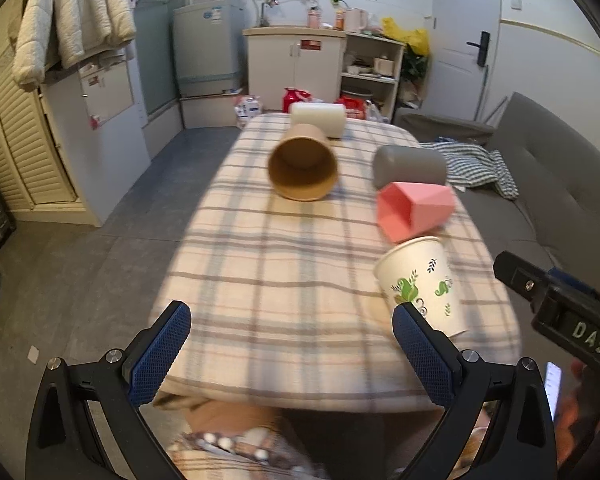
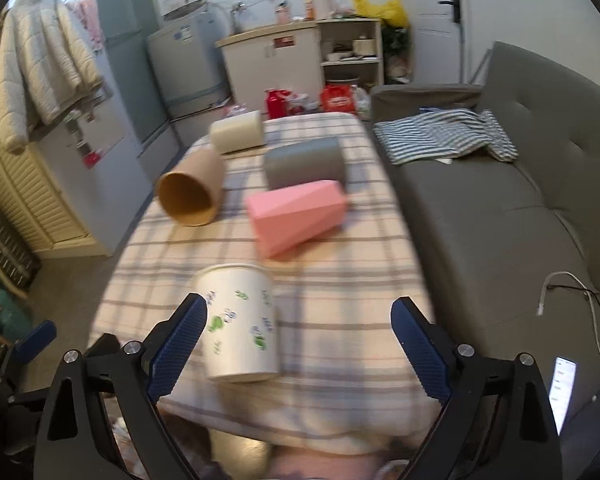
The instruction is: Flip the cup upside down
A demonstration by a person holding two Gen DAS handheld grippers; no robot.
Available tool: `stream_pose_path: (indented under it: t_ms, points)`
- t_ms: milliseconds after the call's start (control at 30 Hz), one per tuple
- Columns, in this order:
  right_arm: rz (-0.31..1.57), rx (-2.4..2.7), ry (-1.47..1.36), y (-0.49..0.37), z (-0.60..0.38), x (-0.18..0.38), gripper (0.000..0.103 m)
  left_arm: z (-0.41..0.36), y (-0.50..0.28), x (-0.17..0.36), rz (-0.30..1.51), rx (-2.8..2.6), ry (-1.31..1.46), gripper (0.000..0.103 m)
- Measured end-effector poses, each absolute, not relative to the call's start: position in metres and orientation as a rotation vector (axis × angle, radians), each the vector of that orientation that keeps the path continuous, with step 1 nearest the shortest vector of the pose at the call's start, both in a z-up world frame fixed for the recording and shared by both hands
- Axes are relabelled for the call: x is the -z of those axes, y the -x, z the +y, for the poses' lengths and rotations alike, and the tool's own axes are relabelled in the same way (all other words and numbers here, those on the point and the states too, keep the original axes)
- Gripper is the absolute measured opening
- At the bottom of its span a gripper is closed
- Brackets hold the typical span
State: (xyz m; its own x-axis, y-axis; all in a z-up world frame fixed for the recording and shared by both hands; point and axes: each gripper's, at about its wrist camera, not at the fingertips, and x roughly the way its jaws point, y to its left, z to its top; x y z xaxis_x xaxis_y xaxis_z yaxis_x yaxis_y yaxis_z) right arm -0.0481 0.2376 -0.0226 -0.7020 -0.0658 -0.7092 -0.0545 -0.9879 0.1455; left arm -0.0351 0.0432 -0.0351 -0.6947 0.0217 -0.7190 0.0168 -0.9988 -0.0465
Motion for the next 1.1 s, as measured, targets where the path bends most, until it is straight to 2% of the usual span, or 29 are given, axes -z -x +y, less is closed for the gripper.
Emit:
stream_pose_path:
  t_ms: [167,400,733,900,933,967,1033,1067,1100]
  points:
    - [-0.335,2.938,-1.247,0.043,0.272,0.037,0.1,0.069,0.038,0.038,-0.097,-2.828,1.249,0.103]
    - [-0.459,2.935,-1.302,0.044,0.308,0.055,0.101,0.105,0.038,0.05,-0.008,-2.756,1.286,0.103]
    - [-0.487,2.945,-1.344,0.051,0.327,0.069,0.101,0.143,0.057,0.075,0.074,-2.663,1.347,0.103]
    - [-0.494,2.932,-1.354,0.055,0.326,0.073,0.101,0.143,0.065,0.082,0.01,-2.635,1.351,0.101]
    - [-0.492,2.928,-1.358,0.055,0.325,0.073,0.101,0.142,0.066,0.083,0.004,-2.63,1.348,0.094]
    - [-0.484,2.923,-1.36,0.056,0.324,0.073,0.101,0.142,0.067,0.084,0.002,-2.619,1.354,0.082]
    - [-0.469,2.918,-1.362,0.057,0.321,0.074,0.101,0.143,0.069,0.088,0.011,-2.588,1.381,0.065]
    - [-0.454,2.916,-1.361,0.058,0.318,0.073,0.101,0.144,0.069,0.091,0.015,-2.57,1.395,0.06]
    - [-0.445,2.915,-1.358,0.058,0.316,0.073,0.101,0.143,0.068,0.091,0.012,-2.565,1.395,0.06]
